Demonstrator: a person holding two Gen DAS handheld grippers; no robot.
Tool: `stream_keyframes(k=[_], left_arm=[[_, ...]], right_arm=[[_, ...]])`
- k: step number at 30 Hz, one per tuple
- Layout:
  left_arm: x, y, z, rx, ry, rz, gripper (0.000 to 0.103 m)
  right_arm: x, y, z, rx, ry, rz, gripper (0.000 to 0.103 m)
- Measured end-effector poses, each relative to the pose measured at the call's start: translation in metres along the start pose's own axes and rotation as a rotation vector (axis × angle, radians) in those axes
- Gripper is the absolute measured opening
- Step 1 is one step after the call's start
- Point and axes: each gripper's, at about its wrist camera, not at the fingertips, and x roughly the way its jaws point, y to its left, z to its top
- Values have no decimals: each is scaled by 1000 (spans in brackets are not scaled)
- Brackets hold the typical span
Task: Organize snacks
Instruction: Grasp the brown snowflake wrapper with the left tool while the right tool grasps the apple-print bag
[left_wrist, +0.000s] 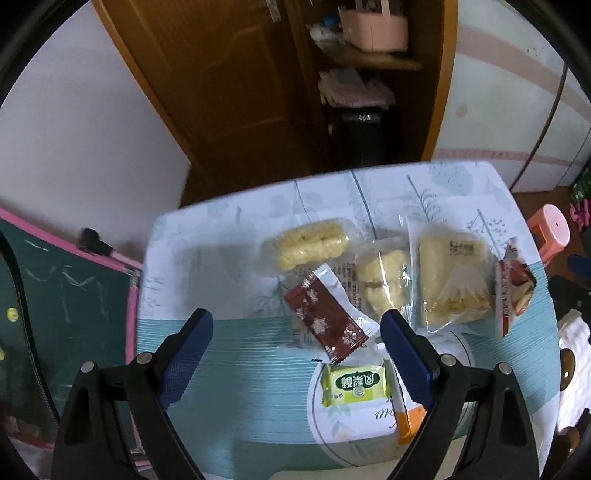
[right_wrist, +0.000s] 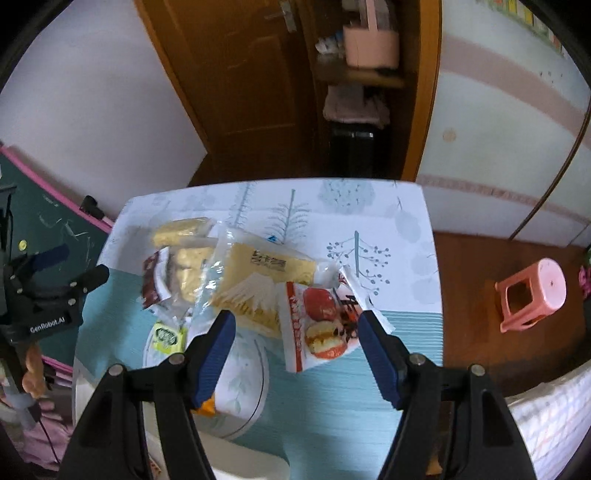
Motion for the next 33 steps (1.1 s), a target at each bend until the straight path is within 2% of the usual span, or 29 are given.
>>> stream_keyframes(k=[7,16,18,20,22,26,29,31,33], left_arm=[[57,3,2,-56,121,-88,91],[96,-4,1,-91,173,-113,91],[102,-4,-1,-102,178,-139,83],[106,-4,-2,-111,189,-182,65],[107,-2,-2,-122,184,-184,62],[102,1,-4,-133,156,-225,45],[100,-2,-6,-117,139,-213,42],[98,-5,-8,-107,126,-201,41],[96,-7,-10,-104,116,-188,40]], right_arm=[[54,-9,0,25,107,-84,69],[81,-14,-3,17,149,-106,70],[84,-12,-3,7,152,-119,74],[87,-14,-3,5,162,-120,78],[91,-17,-5,12,165,-123,84],[92,-19,-6,15,156,-105,86],[91,-18,-10,5,145,-101,79],[89,-17,-11,-17,131,-103,62],[83,-17,-13,-26,130,-89,52]])
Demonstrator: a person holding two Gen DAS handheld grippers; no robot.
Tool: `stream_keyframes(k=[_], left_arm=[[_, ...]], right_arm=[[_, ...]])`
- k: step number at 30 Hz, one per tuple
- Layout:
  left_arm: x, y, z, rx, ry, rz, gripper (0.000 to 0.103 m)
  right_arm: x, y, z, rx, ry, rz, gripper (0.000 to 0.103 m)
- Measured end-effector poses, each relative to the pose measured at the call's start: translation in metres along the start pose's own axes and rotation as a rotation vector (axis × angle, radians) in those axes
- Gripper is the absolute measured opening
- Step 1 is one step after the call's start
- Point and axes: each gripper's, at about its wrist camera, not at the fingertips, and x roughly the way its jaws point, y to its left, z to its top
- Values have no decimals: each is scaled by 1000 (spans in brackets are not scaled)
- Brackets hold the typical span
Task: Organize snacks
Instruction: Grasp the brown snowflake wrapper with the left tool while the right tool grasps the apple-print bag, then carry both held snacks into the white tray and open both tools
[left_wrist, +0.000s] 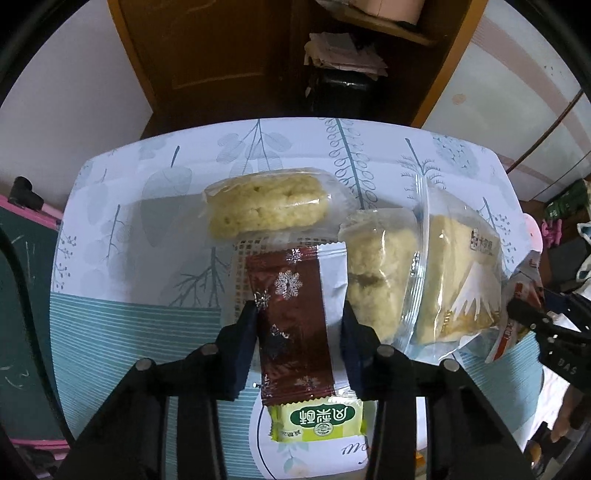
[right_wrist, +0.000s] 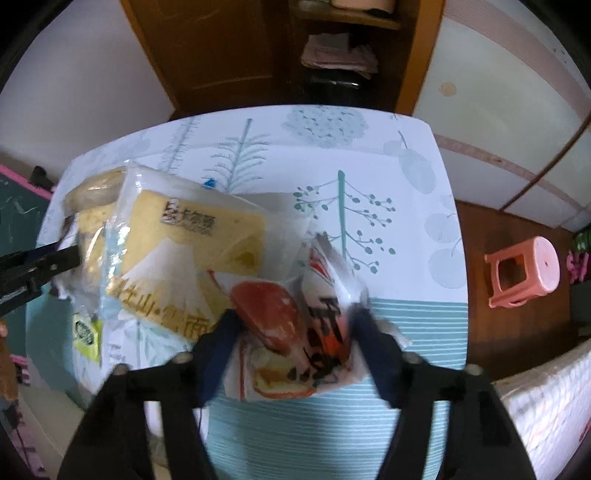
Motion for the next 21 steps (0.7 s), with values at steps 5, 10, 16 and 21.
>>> stream_keyframes(k=[5,10,16,21], left_arm=[[-15,-1,-11,9,-34,33,36],[-48,-1,-31,40,-108,70,33],[-119,-6,-57,89,-254,83,32],[-175,-13,-87,130,-341,88,32]], right_arm=[[-7,2,-7,0,-18,2,48],[-36,10,-18,2,-90,40,48],[-90,36,-34,-40,-200,63,48],[-146,67,-55,-90,-297,101,48]])
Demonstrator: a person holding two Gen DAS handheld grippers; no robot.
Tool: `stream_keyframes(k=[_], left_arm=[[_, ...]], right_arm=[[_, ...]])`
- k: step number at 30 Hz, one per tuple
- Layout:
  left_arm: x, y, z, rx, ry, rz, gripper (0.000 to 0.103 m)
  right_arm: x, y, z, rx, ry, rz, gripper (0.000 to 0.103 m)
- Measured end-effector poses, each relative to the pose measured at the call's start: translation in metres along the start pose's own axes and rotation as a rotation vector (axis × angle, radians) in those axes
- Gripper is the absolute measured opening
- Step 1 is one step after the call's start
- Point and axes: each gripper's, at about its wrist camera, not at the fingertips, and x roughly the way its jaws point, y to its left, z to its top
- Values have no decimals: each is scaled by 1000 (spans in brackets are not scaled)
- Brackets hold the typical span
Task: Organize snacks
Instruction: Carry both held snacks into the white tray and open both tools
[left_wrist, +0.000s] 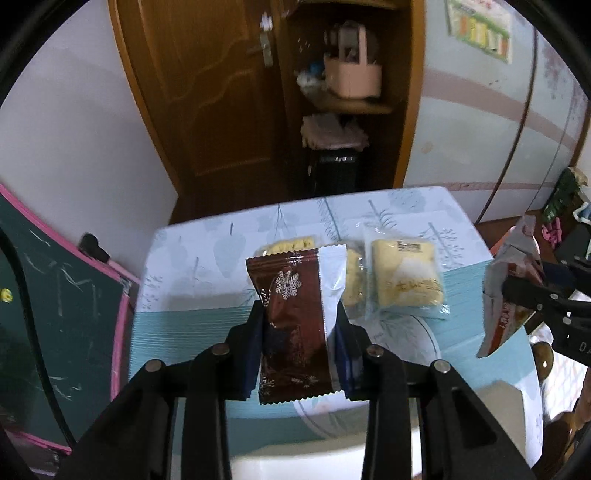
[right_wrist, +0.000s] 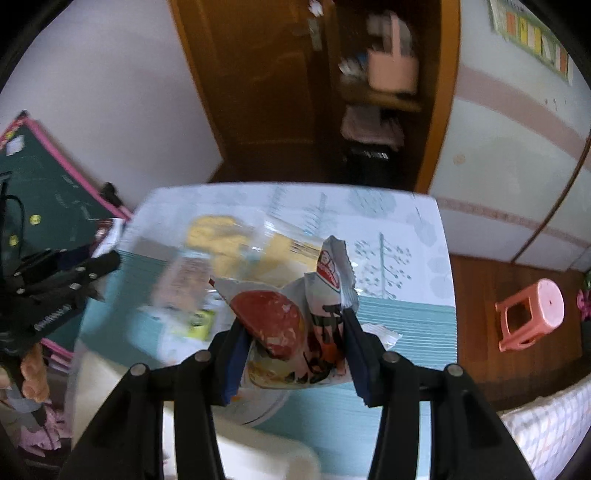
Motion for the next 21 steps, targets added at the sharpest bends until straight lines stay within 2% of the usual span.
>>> stream_keyframes(k=[3,7,9,14,21], left_arm=[[-33,-1,-11,17,-40,-12,32],[-78,5,-31,8,-79,-112,31],[-95,9,-44,13,-101,-118,32],[-122,12,-73,40,-119,-40,32],[-138,8,-116,58,-114,41,32]], right_arm=[[-31,24,-8,-28,-47,31,48],[-59,45,-25,-46,-74,72,48],[-72,54,-35,-49,-90,92,48],[-94,73,-66,-41,-123,114,48],[-103,93,-108,-9,-128,116,48]])
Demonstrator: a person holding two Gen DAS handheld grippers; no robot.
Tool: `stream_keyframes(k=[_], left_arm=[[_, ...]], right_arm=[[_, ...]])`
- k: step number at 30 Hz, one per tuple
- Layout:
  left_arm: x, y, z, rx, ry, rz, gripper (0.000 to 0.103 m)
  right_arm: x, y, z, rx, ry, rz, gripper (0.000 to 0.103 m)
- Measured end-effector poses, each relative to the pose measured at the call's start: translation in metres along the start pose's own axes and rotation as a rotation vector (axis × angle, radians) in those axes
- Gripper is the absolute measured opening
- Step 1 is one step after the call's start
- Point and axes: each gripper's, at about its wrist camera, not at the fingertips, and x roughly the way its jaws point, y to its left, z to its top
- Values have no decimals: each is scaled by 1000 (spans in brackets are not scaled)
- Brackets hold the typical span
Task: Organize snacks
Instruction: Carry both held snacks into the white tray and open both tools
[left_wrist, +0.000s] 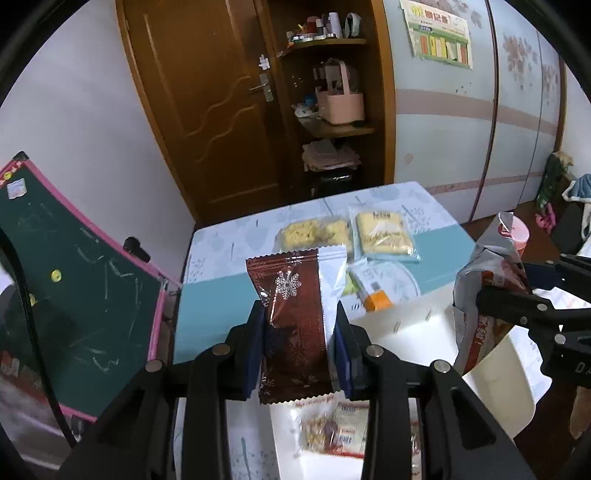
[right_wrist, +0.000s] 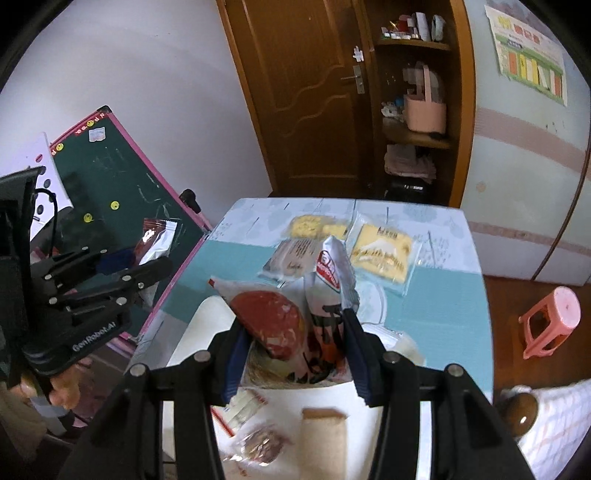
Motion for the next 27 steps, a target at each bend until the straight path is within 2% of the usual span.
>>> stream_keyframes(k=[4,10,21,22,24,25,26,27], left_arm=[[0,-8,-17,-11,40,-28,32],[8,-18,-40,-12,88,-26,32],[15,-30,-62,-4,147,-22,33],[16,-31,-65,2,160,-21,36],[20,-33,-70,15,194,-35,54],[21,-34,-74,17,211,-45,79],[21,-34,-78,16,215,-57,93],[19,-35,-81,15,204,-62,94]], right_arm=[[-1,2,-21,39,12,2,49],[5,3,-46,72,51,-9,49],[21,10,-67,59,122,-59,53],[22,10,-67,57,125,-66,53],[23,12,-70,49,133,-68,55],[23,13,-69,48,133,-62,57],[23,14,-70,49,131,-58,59],[22,14,-71,53,123,-56,63]])
